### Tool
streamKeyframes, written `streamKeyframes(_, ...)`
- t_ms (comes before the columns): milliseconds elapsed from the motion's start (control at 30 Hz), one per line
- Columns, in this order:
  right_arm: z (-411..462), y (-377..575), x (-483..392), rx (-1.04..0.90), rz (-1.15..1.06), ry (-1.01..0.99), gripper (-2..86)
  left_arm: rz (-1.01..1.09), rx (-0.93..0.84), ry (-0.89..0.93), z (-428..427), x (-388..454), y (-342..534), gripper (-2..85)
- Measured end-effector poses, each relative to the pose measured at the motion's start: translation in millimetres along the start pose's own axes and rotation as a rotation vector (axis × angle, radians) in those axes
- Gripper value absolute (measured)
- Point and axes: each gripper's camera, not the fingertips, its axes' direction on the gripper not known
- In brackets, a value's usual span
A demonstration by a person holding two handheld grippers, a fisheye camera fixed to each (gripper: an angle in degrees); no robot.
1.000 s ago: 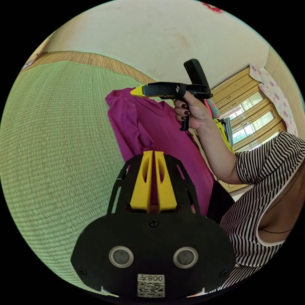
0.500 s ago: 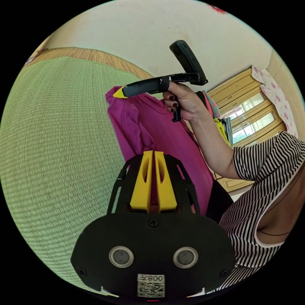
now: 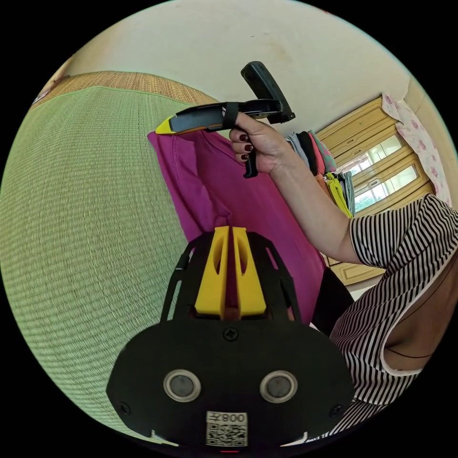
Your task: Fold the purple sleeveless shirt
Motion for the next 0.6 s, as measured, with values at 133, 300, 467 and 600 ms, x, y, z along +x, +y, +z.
streamKeyframes(133, 1, 7, 5, 0.013, -0.007, -0.022, 0.1, 0.008, -0.009, 0.006, 1, 3, 6, 1.5)
streamKeyframes(300, -10, 25, 13, 0.081, 0.011, -0.024, 0.1, 0.011, 0.047, 0.049, -6, 3, 16, 0.8)
streamKeyframes(467, -21, 52, 13, 0.134, 0.005, -0.046, 0.1, 0.009, 0.025, 0.052, -3, 6, 26, 0.3)
streamKeyframes(600, -17, 85, -14, 0.083, -0.113, -0.097, 0.1, -0.021, 0.045, 0.038, -7, 3, 38, 0.2)
